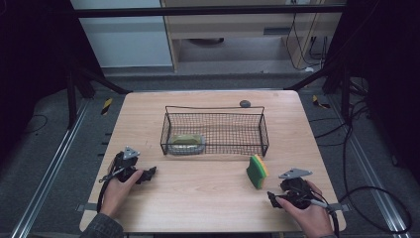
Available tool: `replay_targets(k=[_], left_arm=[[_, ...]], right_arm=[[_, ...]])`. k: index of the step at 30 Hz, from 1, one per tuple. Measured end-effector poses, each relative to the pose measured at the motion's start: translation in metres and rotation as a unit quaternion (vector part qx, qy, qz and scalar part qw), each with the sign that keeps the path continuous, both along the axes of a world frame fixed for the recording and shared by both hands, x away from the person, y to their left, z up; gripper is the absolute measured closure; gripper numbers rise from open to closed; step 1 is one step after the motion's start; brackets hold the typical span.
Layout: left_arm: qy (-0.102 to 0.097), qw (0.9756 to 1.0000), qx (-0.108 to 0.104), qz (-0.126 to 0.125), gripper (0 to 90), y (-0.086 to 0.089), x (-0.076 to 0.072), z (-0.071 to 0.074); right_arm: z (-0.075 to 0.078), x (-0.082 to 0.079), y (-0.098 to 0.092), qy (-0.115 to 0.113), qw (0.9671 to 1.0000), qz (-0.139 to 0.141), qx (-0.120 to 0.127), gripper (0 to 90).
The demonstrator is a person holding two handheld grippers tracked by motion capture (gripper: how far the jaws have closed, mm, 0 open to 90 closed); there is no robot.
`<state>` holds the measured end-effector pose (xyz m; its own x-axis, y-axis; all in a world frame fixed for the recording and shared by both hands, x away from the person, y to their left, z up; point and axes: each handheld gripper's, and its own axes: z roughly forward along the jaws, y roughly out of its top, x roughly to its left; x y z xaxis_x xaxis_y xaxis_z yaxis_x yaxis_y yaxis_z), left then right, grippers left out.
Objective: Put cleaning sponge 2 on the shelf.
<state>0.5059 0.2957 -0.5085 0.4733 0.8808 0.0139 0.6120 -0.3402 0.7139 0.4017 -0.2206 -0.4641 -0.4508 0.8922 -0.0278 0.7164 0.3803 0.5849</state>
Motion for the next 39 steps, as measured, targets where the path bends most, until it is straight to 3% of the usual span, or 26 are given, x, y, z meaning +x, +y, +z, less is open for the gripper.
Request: replay_targets(k=[8, 9, 21, 27, 39], left_arm=[[0.000, 1.0000, 0.001, 0.000, 0.0, 0.000, 0.000, 0.000], [0.000, 1.0000, 0.001, 0.001, 0.0, 0.000, 0.000, 0.000], [0.001, 1.0000, 0.003, 0.002, 0.0, 0.000, 0.000, 0.000], [0.001, 1.0000, 0.003, 0.003, 0.0, -0.001, 0.000, 0.000], [0.000, 1.0000, 0.000, 0.007, 0.0, -0.002, 0.002, 0.000]], right_arm=[[0.022, 0.004, 0.016, 0.011, 0.9998, 0.016, 0.002, 23.0], [0.032, 0.010, 0.021, 0.022, 0.9995, 0.021, -0.007, 25.6], [0.077, 0.045, 0.048, 0.070, 0.9961, 0.035, -0.040, 30.7], [0.078, 0.062, 0.061, 0.089, 0.9932, 0.044, -0.060, 27.9], [0.062, 0.085, 0.065, 0.119, 0.9915, 0.029, -0.044, 37.2]])
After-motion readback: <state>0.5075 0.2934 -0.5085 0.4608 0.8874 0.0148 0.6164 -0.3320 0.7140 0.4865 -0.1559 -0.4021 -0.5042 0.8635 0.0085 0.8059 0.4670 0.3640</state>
